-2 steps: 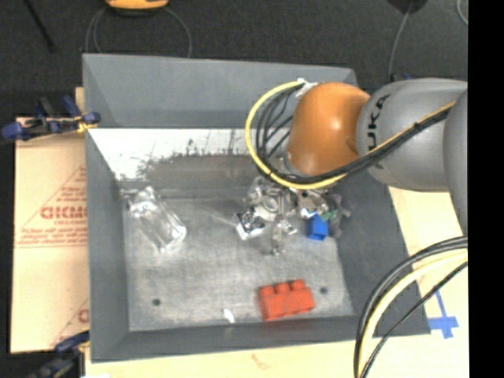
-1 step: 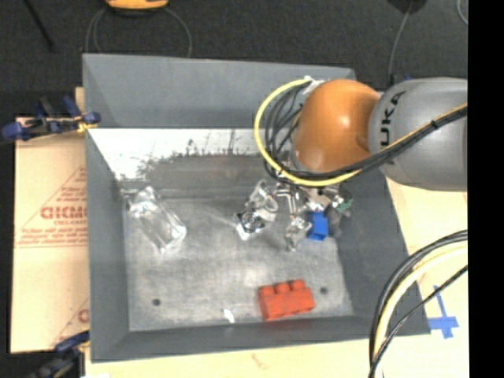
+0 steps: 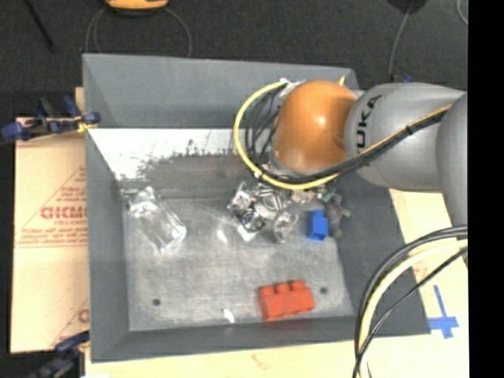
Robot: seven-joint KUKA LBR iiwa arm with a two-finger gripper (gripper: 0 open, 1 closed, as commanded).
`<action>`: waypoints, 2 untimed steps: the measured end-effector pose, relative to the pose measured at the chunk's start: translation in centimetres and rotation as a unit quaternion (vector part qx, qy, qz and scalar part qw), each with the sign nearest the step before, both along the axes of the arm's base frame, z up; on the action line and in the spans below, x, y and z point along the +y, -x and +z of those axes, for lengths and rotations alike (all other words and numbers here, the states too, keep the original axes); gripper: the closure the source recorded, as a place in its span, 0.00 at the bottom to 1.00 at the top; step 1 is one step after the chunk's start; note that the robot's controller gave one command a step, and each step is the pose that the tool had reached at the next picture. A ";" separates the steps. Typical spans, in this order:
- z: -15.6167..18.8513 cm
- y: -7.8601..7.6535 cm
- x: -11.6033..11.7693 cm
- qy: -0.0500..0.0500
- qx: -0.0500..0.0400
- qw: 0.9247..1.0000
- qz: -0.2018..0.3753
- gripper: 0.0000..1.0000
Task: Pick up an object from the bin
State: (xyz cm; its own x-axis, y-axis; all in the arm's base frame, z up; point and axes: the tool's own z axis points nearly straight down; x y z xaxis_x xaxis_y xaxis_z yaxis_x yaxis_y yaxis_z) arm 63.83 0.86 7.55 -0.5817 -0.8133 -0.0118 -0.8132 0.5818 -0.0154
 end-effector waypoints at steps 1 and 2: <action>0.3 -0.3 -0.1 -0.002 0.002 1.000 -0.003 0.00; 0.4 -0.4 0.0 -0.003 0.001 1.000 -0.004 1.00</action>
Offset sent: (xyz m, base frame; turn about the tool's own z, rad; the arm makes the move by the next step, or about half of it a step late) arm 0.0000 0.0000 0.0000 0.0001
